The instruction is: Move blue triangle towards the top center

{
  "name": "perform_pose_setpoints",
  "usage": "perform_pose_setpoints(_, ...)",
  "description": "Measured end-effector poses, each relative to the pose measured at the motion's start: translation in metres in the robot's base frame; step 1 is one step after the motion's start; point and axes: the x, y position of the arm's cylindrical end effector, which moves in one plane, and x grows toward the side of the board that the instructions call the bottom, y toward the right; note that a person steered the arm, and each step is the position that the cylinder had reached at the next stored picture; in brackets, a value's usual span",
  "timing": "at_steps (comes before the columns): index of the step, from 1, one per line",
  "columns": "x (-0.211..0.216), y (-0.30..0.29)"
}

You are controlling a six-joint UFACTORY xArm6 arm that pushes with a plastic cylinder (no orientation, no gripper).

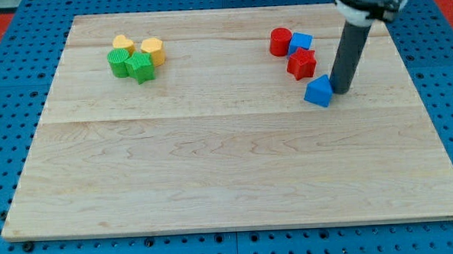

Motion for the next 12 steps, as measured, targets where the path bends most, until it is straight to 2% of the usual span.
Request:
perform_pose_setpoints(1,0.040,-0.066)
perform_pose_setpoints(2,0.048,-0.128)
perform_pose_setpoints(3,0.042,-0.094)
perform_pose_setpoints(4,0.015,-0.006)
perform_pose_setpoints(5,0.004,-0.048)
perform_pose_setpoints(6,0.040,-0.096)
perform_pose_setpoints(7,0.012,-0.142)
perform_pose_setpoints(8,-0.041,-0.168)
perform_pose_setpoints(9,-0.019,-0.159)
perform_pose_setpoints(10,0.022,-0.149)
perform_pose_setpoints(11,0.011,-0.103)
perform_pose_setpoints(12,-0.014,-0.150)
